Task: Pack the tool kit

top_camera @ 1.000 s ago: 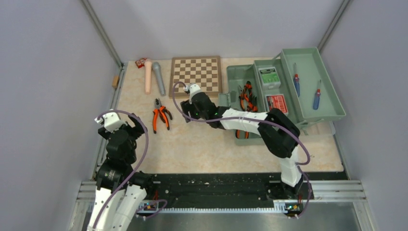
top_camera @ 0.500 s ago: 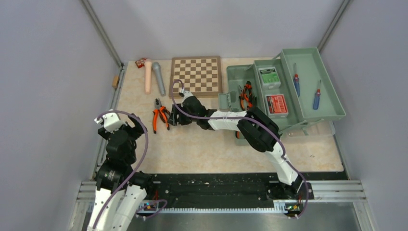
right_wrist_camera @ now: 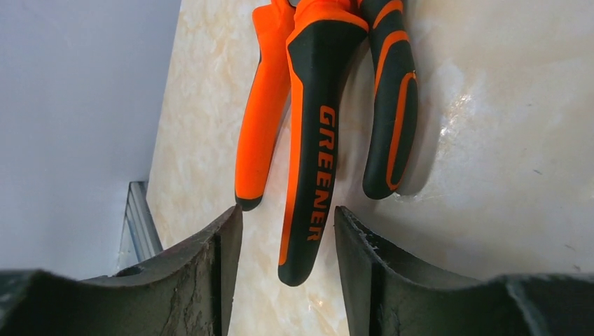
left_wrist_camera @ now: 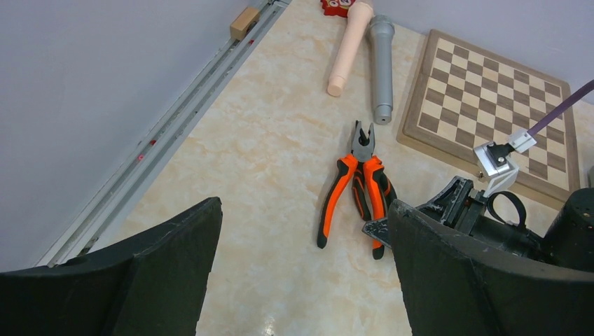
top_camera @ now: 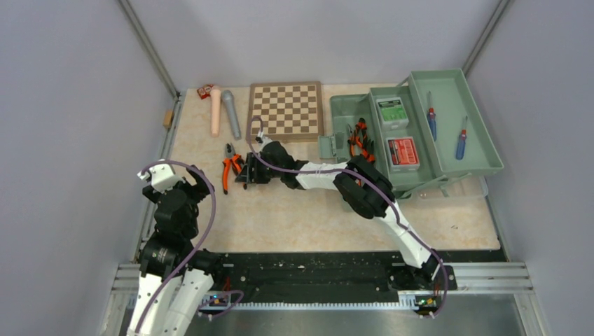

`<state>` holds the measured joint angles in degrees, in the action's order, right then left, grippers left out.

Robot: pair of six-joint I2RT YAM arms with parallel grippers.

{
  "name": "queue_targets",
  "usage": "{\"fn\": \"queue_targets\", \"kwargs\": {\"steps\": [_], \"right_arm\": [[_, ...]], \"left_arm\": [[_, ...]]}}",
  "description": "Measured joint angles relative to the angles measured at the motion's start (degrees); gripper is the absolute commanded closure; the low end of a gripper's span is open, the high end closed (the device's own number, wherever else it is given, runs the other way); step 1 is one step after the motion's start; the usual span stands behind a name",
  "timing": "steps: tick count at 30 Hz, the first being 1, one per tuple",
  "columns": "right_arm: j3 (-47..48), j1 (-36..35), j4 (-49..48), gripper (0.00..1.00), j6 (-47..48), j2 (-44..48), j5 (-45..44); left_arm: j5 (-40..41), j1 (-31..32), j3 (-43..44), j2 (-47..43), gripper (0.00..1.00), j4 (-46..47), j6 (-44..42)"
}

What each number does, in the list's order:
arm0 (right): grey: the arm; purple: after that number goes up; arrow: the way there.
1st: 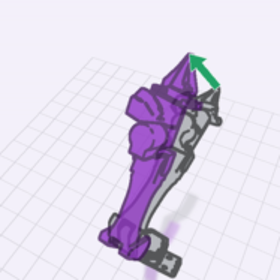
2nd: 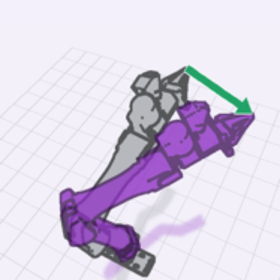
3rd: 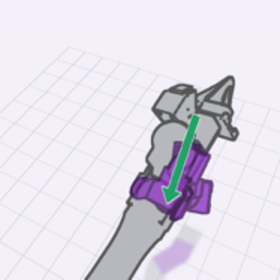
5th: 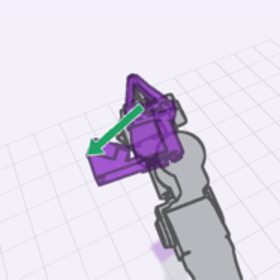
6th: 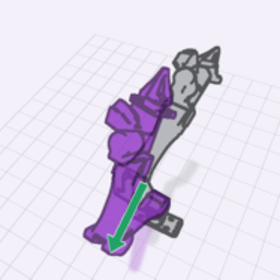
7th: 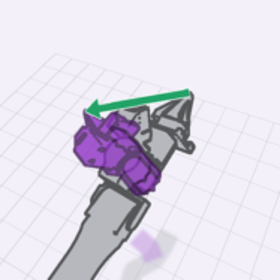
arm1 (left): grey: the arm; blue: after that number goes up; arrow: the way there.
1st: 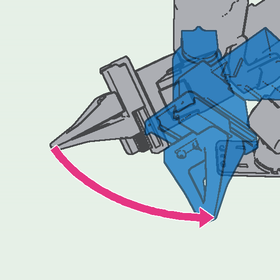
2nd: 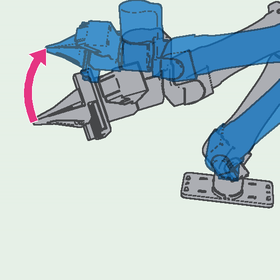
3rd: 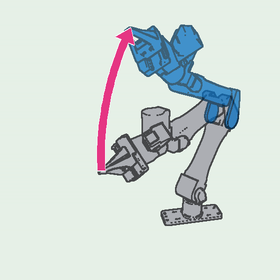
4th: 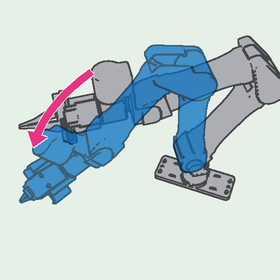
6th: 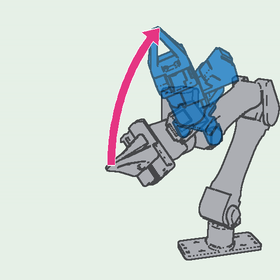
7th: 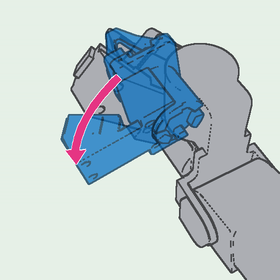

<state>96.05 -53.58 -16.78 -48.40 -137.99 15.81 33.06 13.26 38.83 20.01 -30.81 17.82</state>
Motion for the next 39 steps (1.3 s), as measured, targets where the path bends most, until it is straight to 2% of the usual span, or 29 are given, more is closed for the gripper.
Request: {"fn": "queue_targets", "kwargs": {"steps": [9,14,20,25,39], "right_arm": [[-0.28,0.17,0.76,0.85,-2.49,-0.50,0.94],[-4.52,0.96,-1.77,0.99,-3.74,1.18,1.49],[-11.67,1.68,-0.70,1.00,-1.46,7.41,0.87],[-16.09,2.25,4.55,1.00,3.74,15.10,-1.36],[-27.58,6.69,18.21,1.00,19.56,43.19,-9.86]], "left_arm": [[-0.02,0.00,0.00,0.00,0.08,0.00,0.00],[-0.02,0.00,0.00,0.00,0.08,0.00,0.00],[-0.02,0.00,0.00,0.00,0.08,0.00,0.00],[-0.02,0.00,0.00,0.00,0.08,0.00,0.00],[-0.02,0.00,0.00,0.02,0.08,0.00,0.00]]}}
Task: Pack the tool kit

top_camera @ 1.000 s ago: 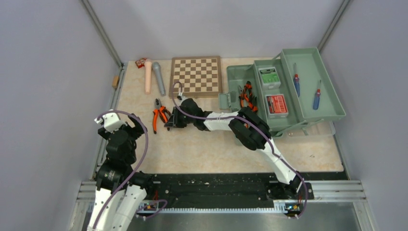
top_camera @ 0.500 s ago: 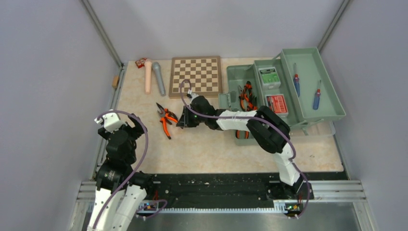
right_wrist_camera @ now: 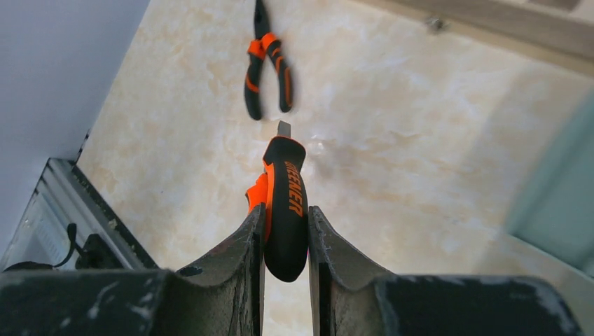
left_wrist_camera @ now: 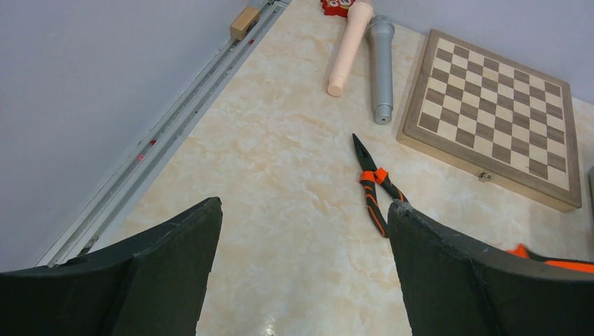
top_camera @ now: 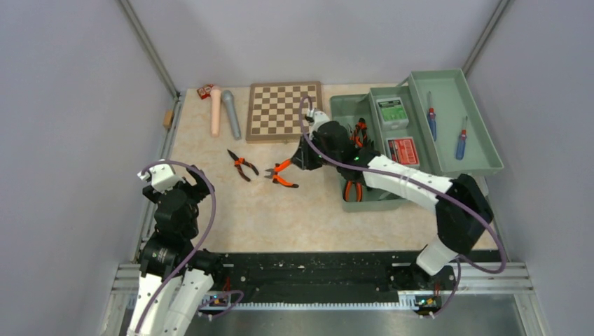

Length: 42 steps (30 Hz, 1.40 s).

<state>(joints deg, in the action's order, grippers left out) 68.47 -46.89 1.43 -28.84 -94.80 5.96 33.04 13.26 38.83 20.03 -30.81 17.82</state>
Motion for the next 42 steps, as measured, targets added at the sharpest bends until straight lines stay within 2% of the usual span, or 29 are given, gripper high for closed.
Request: {"fn": "queue_targets", "kwargs": {"steps": [10,16,22,29,33,37,40,42], "right_arm": [[-1.07,6.78,9.53,1.00,8.87,17.55,-10.93],[-1.03,7.96,12.13,1.00,16.70,24.02,-22.34],[-2.08,8.13,11.37,1.00,24.79,24.57,-33.46],[-10.84,8.15,6.08,1.00,31.28,23.93,-41.44],[-15.61,8.11,3.34,1.00,32.83,21.86,-43.23],[-16.35,8.07,1.36,1.00,33.03,21.46,-43.12],[-16.35,8.07,2.05,0.91,31.76,21.55,-42.27],[-16.35,8.09,3.21,0.88,30.60,21.94,-41.18]], "left_arm": [[0.02,0.00,0.00,0.02,0.08,0.00,-0.02],[0.02,0.00,0.00,0.48,0.08,-0.02,0.00],[0.02,0.00,0.00,0.52,0.08,0.00,-0.02],[0.02,0.00,0.00,1.03,0.08,0.00,0.00],[0.00,0.00,0.00,1.25,0.08,0.00,-0.02],[0.00,0.00,0.00,1.40,0.08,0.00,-0.02],[0.00,0.00,-0.02,1.90,0.08,0.00,-0.02],[0.02,0.00,-0.02,2.21,0.08,0.00,-0.02]]}}
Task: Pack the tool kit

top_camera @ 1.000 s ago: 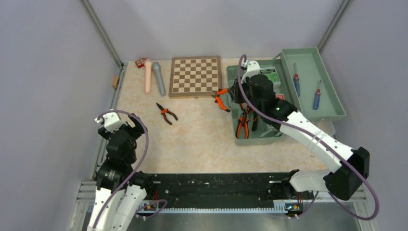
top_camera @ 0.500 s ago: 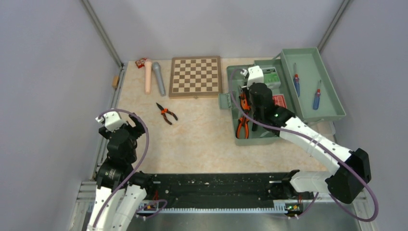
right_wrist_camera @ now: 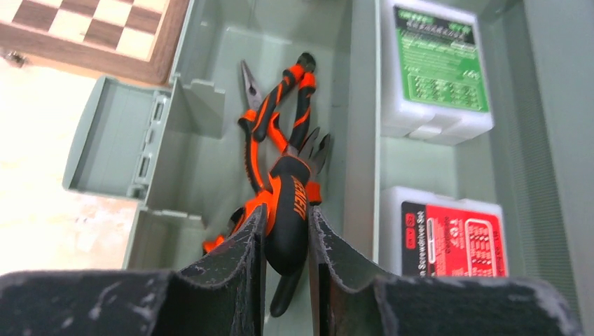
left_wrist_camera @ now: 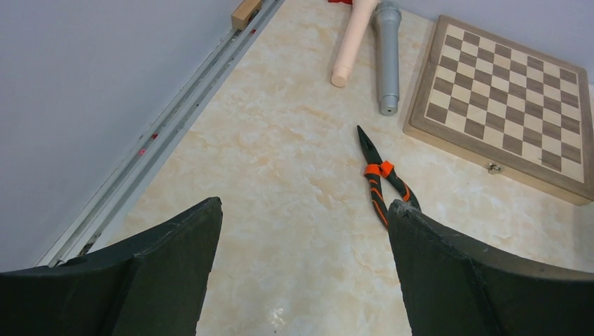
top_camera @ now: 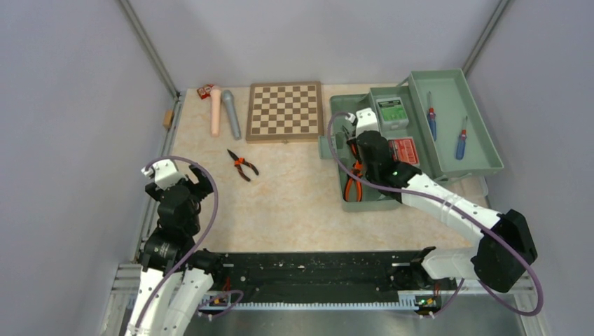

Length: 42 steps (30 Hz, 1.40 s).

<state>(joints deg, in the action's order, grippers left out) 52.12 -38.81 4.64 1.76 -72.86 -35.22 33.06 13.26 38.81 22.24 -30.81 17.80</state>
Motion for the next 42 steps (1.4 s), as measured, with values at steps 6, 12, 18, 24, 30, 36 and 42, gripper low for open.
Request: {"fn": "queue_targets", "kwargs": {"steps": [6,12,18,24,30,36,42], "right_arm": [[-0.96,0.61,6.58,0.81,-5.57,0.11,9.66],[-1.49,1.11,10.84,0.72,-9.01,0.83,10.71],[-3.74,0.94,15.54,0.48,-14.21,1.73,12.61],[-3.69,0.92,18.03,0.43,-16.39,3.54,12.96],[-3.23,0.72,17.64,0.46,-14.84,14.23,16.09],[-3.26,0.72,12.66,0.78,-14.34,18.56,18.60],[-3.54,0.74,9.53,0.85,-16.15,9.62,17.70]], "left_arm": [[0.07,0.00,0.00,0.59,0.08,0.00,0.00],[0.50,0.00,0.00,1.64,0.08,-0.02,0.02],[0.48,0.00,0.00,3.54,0.08,-0.07,0.02],[0.15,0.00,0.02,5.84,0.08,-0.26,0.31],[-3.28,0.00,0.31,9.90,0.09,-0.70,3.58],[-8.20,0.00,0.31,14.21,0.09,0.15,9.79],[-11.43,0.00,0.31,18.78,0.09,2.08,14.05]]}}
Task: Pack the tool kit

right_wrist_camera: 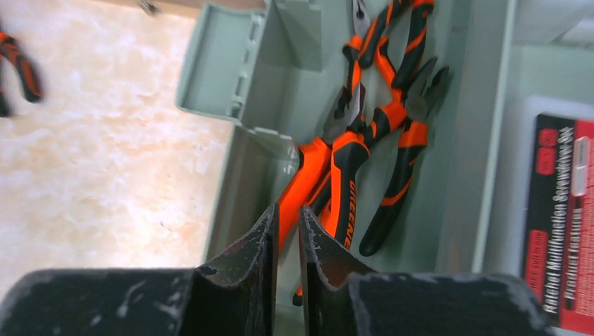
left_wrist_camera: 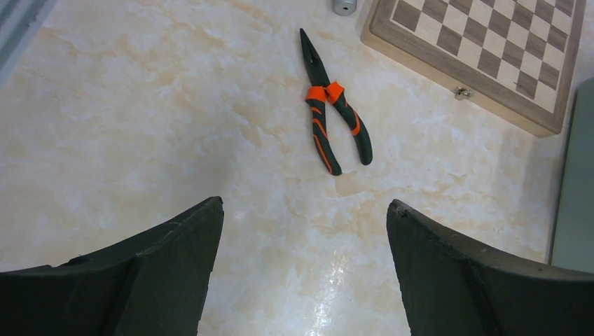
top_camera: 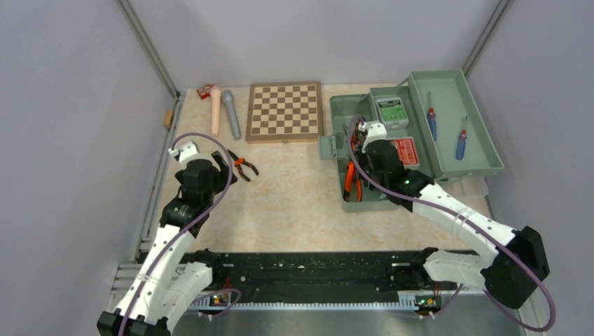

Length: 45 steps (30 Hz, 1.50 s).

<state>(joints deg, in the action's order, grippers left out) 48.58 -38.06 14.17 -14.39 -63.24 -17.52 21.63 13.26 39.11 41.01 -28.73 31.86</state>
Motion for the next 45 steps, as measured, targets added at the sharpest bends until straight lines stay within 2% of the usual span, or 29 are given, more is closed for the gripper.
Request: {"fn": "queue_targets", "kwargs": {"steps": [9,16,20,23,27,31,36,45], "right_arm": [[-6.69,0.90,-0.11,0.86,-4.68,-4.57,-1.57],[-8.11,1.86,1.29,0.84,-7.58,-8.17,-1.46],[-8.11,1.88,1.29,0.73,-7.72,-5.95,0.37],[-8.11,1.88,0.85,0.59,-6.82,-1.05,3.26],[-8.11,1.88,-2.58,0.42,-5.53,7.43,8.15],[-8.83,1.88,-6.73,0.29,-4.70,14.23,11.41],[-10.93,1.88,-9.49,0.22,-3.26,18.40,14.16],[-14.88,1.88,-10.75,0.22,-2.10,21.51,15.41]], "left_arm": [[-2.56,0.00,-1.75,2.89,0.09,3.85,3.54],[-4.39,0.00,-3.89,7.37,0.09,6.08,5.64],[-4.50,0.00,-3.98,9.86,0.13,7.91,6.56],[-4.44,0.00,-3.98,12.83,0.22,9.66,7.50],[-4.07,0.00,-3.78,19.23,0.40,11.61,8.98],[-3.91,0.00,-1.86,27.26,0.45,12.11,9.64],[-2.47,0.00,3.30,36.44,0.47,12.66,9.55],[0.35,0.00,11.89,50.97,0.53,13.55,8.00]]}}
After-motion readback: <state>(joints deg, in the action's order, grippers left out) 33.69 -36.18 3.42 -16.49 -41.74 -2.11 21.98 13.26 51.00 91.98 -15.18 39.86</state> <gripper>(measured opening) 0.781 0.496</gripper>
